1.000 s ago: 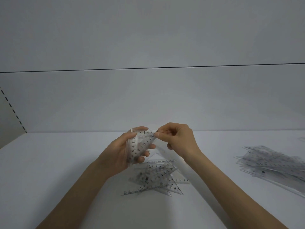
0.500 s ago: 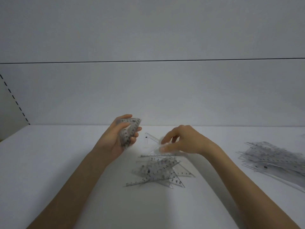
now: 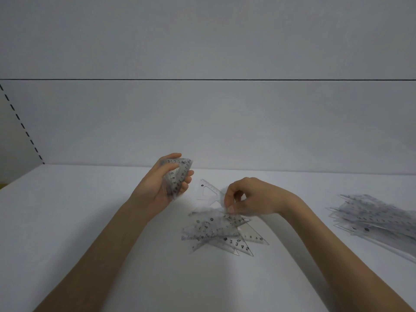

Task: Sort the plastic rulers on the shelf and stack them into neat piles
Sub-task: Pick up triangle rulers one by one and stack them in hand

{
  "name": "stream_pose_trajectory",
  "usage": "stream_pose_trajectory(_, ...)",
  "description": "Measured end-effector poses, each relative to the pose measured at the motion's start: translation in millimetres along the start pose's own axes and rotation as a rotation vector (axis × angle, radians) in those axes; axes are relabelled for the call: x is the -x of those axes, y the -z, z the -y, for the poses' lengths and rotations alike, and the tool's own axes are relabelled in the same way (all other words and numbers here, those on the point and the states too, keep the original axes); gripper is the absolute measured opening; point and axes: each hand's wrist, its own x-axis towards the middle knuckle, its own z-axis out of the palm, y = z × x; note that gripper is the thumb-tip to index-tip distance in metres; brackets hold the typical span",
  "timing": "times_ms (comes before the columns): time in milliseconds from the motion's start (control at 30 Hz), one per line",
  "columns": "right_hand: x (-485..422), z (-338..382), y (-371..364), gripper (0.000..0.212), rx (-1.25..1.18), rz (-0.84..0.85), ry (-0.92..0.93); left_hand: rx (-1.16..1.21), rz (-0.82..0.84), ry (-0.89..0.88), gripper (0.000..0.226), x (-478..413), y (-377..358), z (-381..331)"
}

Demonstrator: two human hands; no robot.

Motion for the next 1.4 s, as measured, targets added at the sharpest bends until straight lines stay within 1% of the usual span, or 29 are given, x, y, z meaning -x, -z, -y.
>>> stream_pose_trajectory(67, 3.4, -0.4, 7.1, 0.015, -0.027, -0.017, 0.038, -0.004, 0.004, 0.014, 0.020, 0.5, -0.5, -0.7)
stream_pose_trajectory(200, 12.9, 0.4, 19.8, 0.012, -0.297, -0.013, 0.123, -0.024, 0.042, 0.037, 0.018, 2.2, -3.8, -1.4)
stream_pose_trajectory(300, 17.2, -2.8, 25.3, 0.010, -0.442, -0.074, 0.154, -0.043, 0.077, 0.039, 0.019, 4.0, -6.1, -0.7)
stream_pose_trajectory(433, 16.8, -2.0, 24.2, 0.008, -0.547, -0.172, 0.194, -0.085, 0.130, 0.070, 0.023, 7.0, -8.8, 0.0)
stream_pose_trajectory(467, 16.3, -0.9, 23.2, 0.011, -0.571, -0.191, 0.203, -0.100, 0.135, 0.078, 0.023, 7.5, -9.3, 0.4)
stream_pose_trajectory(533, 13.8, 1.1, 20.0, 0.024, -0.597, -0.233, 0.215, -0.121, 0.151, 0.088, 0.025, 8.6, -10.7, 1.1)
stream_pose_trajectory(567, 11.8, 2.4, 17.1, 0.027, -0.592, -0.278, 0.223, -0.134, 0.159, 0.092, 0.026, 9.4, -11.7, 1.4)
stream_pose_trajectory(600, 9.1, 3.9, 12.7, 0.025, -0.581, -0.360, 0.235, -0.146, 0.169, 0.098, 0.027, 10.3, -13.0, 1.6)
stream_pose_trajectory(667, 3.4, 8.2, 1.8, 0.019, -0.555, -0.604, 0.283, -0.154, 0.187, 0.111, 0.031, 12.5, -15.7, 1.7)
stream_pose_trajectory(700, 0.6, 10.2, -3.6, 0.018, -0.538, -0.720, 0.343, -0.154, 0.197, 0.117, 0.035, 13.4, -17.0, 1.9)
stream_pose_trajectory(767, -5.4, 11.7, -12.1, 0.014, -0.440, -0.876, 0.536, -0.142, 0.229, 0.127, 0.040, 14.1, -18.4, 2.6)
stream_pose_trajectory(833, -11.3, 9.8, -18.5, 0.007, -0.235, -0.944, 0.700, -0.125, 0.266, 0.135, 0.043, 15.2, -18.9, 2.9)
stream_pose_trajectory(867, -13.9, 8.5, -20.8, 0.007, -0.137, -0.957, 0.742, -0.120, 0.283, 0.133, 0.044, 15.9, -19.1, 2.8)
stream_pose_trajectory(933, -17.1, 6.6, -23.2, 0.015, -0.024, -0.960, 0.780, -0.110, 0.311, 0.123, 0.042, 18.2, -19.5, 2.0)
stream_pose_trajectory(1033, -17.8, 6.6, -22.0, 0.026, 0.070, -0.973, 0.819, -0.107, 0.332, 0.100, 0.040, 20.1, -20.0, 0.6)
stream_pose_trajectory(1067, -16.8, 8.2, -21.4, 0.025, 0.071, -0.986, 0.812, -0.107, 0.328, 0.094, 0.039, 19.6, -19.6, 0.5)
stream_pose_trajectory(1100, -14.6, 11.6, -20.7, 0.020, 0.036, -1.003, 0.783, -0.102, 0.322, 0.091, 0.039, 19.0, -19.1, 0.5)
stream_pose_trajectory(1133, -11.1, 16.2, -20.3, 0.011, -0.058, -1.016, 0.725, -0.096, 0.315, 0.089, 0.039, 18.2, -18.8, 0.6)
stream_pose_trajectory(1167, -7.1, 21.2, -19.5, 0.005, -0.230, -1.001, 0.631, -0.086, 0.307, 0.085, 0.039, 17.1, -18.5, 0.9)
stream_pose_trajectory(1200, -3.5, 27.3, -17.7, 0.009, -0.452, -0.948, 0.510, -0.073, 0.298, 0.080, 0.039, 15.9, -18.2, 1.3)
stream_pose_trajectory(1233, -0.5, 32.4, -15.6, 0.014, -0.665, -0.858, 0.397, -0.062, 0.288, 0.072, 0.039, 15.1, -18.2, 1.6)
stream_pose_trajectory(1267, 1.2, 35.1, -14.1, 0.019, -0.825, -0.763, 0.316, -0.054, 0.280, 0.064, 0.039, 14.3, -18.2, 2.0)
stream_pose_trajectory(1333, 2.7, 38.4, -14.5, 0.041, -0.989, -0.604, 0.193, -0.051, 0.267, 0.041, 0.039, 13.6, -18.1, 3.4)
stream_pose_trajectory(1400, 2.5, 41.7, -20.2, 0.063, -1.048, -0.509, 0.116, -0.069, 0.267, 0.019, 0.039, 13.4, -17.9, 5.4)
